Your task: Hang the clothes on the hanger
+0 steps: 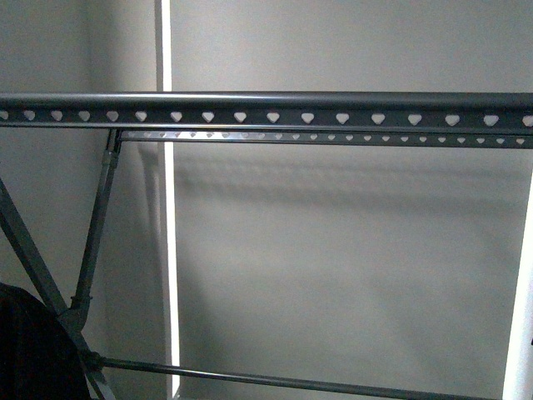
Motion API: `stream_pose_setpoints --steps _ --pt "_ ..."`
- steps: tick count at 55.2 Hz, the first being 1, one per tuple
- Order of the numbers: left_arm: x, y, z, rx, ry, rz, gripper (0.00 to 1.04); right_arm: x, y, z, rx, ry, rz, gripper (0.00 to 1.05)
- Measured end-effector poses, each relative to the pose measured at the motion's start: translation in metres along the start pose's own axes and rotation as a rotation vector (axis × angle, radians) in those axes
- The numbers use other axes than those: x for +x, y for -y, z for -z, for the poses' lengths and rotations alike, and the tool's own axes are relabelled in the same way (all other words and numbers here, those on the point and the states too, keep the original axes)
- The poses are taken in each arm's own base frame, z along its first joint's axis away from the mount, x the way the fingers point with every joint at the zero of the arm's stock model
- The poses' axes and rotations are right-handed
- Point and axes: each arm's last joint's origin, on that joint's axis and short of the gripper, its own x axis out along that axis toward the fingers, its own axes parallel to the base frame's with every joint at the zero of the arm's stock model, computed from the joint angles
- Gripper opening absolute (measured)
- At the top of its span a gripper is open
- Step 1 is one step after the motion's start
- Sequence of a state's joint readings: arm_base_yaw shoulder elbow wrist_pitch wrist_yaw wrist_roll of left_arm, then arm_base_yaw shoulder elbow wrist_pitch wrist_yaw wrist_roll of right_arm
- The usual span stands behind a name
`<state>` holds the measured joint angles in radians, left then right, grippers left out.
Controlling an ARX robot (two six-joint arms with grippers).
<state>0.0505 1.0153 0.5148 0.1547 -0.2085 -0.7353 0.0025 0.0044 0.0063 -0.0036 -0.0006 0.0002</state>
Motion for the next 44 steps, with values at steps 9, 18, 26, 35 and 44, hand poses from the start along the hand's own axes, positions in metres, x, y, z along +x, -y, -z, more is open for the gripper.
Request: stream_pose_setpoints --steps 9,18,26,35,44 --pt "0.05 0.045 -0.014 -0.13 0.045 -0.08 0.98 0.0 0.0 0.0 0.0 0.0 0.0 0.97" --pt "0.082 0.072 -0.024 -0.138 0.083 -0.079 0.98 0.0 0.0 0.0 0.0 0.0 0.0 0.97" --pt "0.106 0.073 -0.025 -0.123 0.064 -0.14 0.85 0.0 0.0 0.0 0.0 0.0 0.0 0.97" --pt "0.116 0.065 -0.021 -0.111 0.028 -0.169 0.51 0.0 0.0 0.0 0.0 0.0 0.0 0.97" --pt "0.12 0.055 -0.021 -0.104 -0.021 -0.161 0.18 0.0 0.0 0.0 0.0 0.0 0.0 0.97"
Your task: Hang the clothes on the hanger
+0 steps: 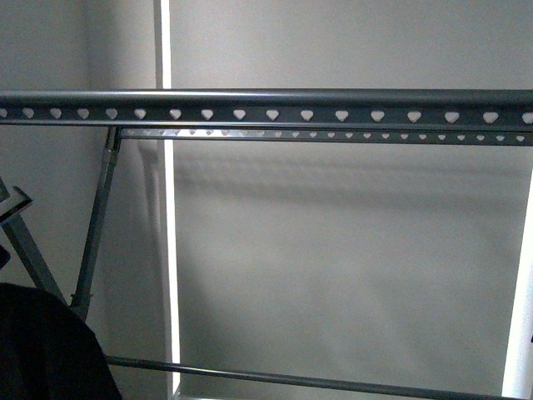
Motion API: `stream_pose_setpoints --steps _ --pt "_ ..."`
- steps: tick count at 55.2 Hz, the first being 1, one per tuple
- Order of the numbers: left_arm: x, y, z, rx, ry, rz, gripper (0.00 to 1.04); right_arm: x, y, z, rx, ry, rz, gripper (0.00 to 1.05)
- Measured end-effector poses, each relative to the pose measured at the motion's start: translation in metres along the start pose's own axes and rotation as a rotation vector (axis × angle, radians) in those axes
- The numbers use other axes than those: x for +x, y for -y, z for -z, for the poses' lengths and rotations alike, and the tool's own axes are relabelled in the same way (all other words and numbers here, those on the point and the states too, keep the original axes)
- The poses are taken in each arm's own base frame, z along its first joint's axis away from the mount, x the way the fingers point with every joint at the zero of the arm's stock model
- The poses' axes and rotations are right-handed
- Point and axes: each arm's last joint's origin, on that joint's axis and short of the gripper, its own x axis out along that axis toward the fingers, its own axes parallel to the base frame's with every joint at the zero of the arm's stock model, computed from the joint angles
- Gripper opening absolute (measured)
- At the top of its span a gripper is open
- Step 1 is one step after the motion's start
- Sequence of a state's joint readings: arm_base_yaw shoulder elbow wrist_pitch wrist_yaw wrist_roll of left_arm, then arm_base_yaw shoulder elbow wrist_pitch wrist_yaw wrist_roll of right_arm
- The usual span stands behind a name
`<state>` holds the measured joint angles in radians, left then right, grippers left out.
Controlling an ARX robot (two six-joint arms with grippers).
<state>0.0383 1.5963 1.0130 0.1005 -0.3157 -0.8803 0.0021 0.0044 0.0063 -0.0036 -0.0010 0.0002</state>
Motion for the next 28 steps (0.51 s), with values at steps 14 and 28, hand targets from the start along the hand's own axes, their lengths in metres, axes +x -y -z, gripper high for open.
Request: stream_pose_setpoints --steps 14,28 --pt "-0.013 -0.023 0.002 0.033 -0.071 0.039 0.04 0.0 0.0 0.0 0.0 0.0 0.0 0.97" --pt "-0.063 -0.037 0.006 0.192 -0.221 0.237 0.04 0.0 0.0 0.0 0.0 0.0 0.0 0.97"
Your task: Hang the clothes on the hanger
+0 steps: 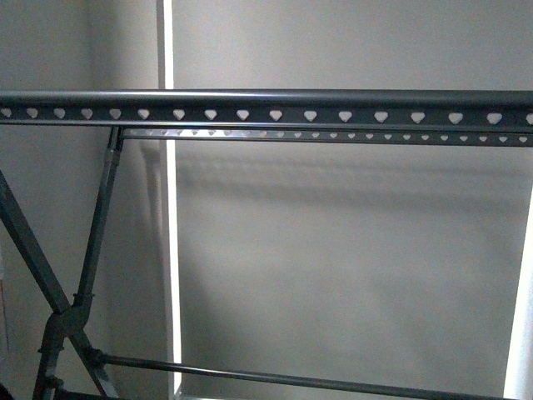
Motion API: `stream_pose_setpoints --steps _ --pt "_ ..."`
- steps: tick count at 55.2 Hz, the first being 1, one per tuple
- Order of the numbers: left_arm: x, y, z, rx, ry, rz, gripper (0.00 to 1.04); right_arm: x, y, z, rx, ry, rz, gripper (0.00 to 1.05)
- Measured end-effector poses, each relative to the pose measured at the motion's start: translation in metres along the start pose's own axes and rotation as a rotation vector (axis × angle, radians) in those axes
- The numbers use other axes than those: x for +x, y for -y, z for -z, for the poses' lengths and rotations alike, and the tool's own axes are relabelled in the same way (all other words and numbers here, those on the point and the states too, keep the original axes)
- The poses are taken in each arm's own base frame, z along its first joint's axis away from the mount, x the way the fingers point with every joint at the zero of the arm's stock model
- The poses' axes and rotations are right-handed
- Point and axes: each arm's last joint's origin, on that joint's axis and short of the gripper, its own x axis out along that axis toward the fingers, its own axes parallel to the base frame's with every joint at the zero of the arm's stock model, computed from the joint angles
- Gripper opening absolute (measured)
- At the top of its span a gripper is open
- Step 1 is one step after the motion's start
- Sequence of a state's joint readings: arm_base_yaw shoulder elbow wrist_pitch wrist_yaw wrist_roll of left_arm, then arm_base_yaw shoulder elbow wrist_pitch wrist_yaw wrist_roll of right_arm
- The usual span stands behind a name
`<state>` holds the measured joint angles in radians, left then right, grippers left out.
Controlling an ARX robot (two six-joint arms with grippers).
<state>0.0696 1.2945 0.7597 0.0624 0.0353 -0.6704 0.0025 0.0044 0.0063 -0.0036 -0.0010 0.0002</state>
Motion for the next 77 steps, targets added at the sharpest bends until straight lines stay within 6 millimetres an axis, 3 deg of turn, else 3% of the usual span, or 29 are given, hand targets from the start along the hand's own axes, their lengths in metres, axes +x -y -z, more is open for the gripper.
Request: stream_pose_setpoints --steps 7,12,20,28,33,41,57,64,77 --pt "-0.027 0.011 0.022 0.202 -0.168 0.218 0.04 0.0 0.0 0.0 0.0 0.0 0.0 0.97" --pt "-0.041 0.018 0.023 0.349 -0.166 0.32 0.04 0.0 0.0 0.0 0.0 0.0 0.002 0.97" --pt "-0.048 0.033 0.009 0.651 0.069 0.419 0.04 0.0 0.0 0.0 0.0 0.0 0.001 0.97" --pt "-0.061 0.059 -0.001 1.085 0.288 0.772 0.04 0.0 0.0 0.0 0.0 0.0 0.0 0.97" --pt "-0.065 0.074 -0.004 1.366 0.363 0.878 0.04 0.0 0.0 0.0 0.0 0.0 0.001 0.97" --pt "-0.051 0.094 -0.013 1.717 0.469 0.89 0.04 0.0 0.0 0.0 0.0 0.0 0.001 0.97" --pt "-0.018 0.127 -0.029 2.109 0.685 0.882 0.04 0.0 0.0 0.0 0.0 0.0 0.0 0.97" --pt "-0.002 0.144 -0.024 2.201 0.756 0.906 0.04 0.0 0.0 0.0 0.0 0.0 0.0 0.97" --pt "0.011 0.168 0.006 2.235 0.765 1.007 0.04 0.0 0.0 0.0 0.0 0.0 0.0 0.97"
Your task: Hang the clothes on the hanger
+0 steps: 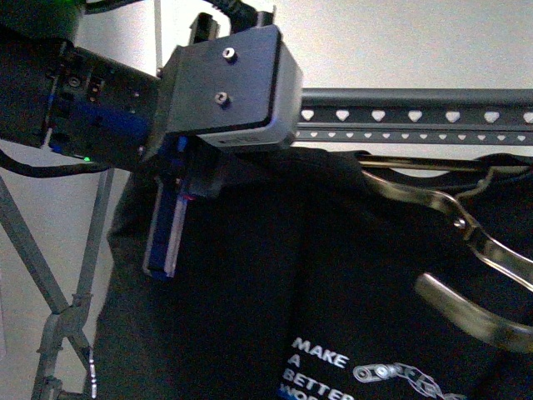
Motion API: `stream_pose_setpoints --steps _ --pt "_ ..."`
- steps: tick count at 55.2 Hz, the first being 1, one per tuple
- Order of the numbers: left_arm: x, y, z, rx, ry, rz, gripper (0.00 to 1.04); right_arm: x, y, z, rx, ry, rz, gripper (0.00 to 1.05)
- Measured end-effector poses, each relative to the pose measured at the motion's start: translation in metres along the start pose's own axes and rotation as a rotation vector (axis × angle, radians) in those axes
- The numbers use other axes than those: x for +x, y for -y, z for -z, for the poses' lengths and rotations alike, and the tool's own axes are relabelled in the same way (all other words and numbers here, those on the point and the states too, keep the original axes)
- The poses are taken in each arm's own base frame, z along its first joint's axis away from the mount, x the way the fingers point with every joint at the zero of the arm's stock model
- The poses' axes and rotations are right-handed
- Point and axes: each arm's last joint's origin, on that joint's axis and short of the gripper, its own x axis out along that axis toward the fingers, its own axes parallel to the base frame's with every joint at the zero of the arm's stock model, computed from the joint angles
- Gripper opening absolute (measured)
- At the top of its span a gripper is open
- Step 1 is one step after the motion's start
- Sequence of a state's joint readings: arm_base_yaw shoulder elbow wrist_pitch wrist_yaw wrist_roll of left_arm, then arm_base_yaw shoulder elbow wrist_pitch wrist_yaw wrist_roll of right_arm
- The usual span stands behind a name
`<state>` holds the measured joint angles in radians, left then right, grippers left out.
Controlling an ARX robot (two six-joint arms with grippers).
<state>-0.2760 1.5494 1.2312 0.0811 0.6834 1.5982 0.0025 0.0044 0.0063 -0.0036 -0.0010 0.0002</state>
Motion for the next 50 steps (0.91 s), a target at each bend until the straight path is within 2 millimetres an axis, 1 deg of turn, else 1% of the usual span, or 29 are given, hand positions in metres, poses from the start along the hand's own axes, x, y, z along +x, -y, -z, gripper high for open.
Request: stream_pose_setpoints --steps 3,9,23,26,29,33,35,40,43,44,45,47,50 --pt "0.007 0.002 -0.004 0.0 0.017 0.006 0.04 0.0 0.0 0.0 0.0 0.0 0.0 0.97" --pt "0.013 0.001 -0.007 0.024 0.032 -0.021 0.04 0.0 0.0 0.0 0.0 0.0 0.0 0.97" --pt "0.013 0.001 -0.007 0.027 0.031 -0.024 0.04 0.0 0.0 0.0 0.0 0.0 0.0 0.97" --pt "0.013 0.001 -0.007 0.027 0.031 -0.025 0.04 0.0 0.0 0.0 0.018 -0.058 -0.08 0.97" --pt "0.013 0.001 -0.007 0.027 0.027 -0.025 0.04 0.006 0.007 -0.006 0.037 -0.149 -0.209 0.97" --pt "0.013 0.001 -0.007 0.028 0.028 -0.025 0.04 0.013 0.015 -0.016 0.02 -0.149 -0.249 0.97" --pt "0.013 0.001 -0.007 0.028 0.03 -0.025 0.04 0.019 0.022 -0.027 -0.007 -0.127 -0.262 0.97" --pt "0.014 0.001 -0.007 0.028 0.031 -0.025 0.04 0.047 0.048 -0.069 -0.236 -0.002 -0.236 0.97" --pt "0.013 0.001 -0.006 0.027 0.025 -0.025 0.04 0.066 0.058 -0.092 -0.435 0.075 -0.238 0.97" --pt "0.013 0.001 -0.006 0.027 0.024 -0.025 0.04 0.069 0.059 -0.095 -0.467 0.087 -0.239 0.97" --pt "0.012 0.001 -0.006 0.027 0.023 -0.025 0.04 0.079 0.063 -0.105 -0.555 0.121 -0.25 0.97" --pt "0.012 0.001 -0.005 0.027 0.022 -0.025 0.04 0.092 0.067 -0.115 -0.683 0.15 -0.274 0.97" --pt "0.013 0.001 -0.006 0.027 0.022 -0.025 0.04 0.106 0.07 -0.124 -0.848 0.17 -0.298 0.97"
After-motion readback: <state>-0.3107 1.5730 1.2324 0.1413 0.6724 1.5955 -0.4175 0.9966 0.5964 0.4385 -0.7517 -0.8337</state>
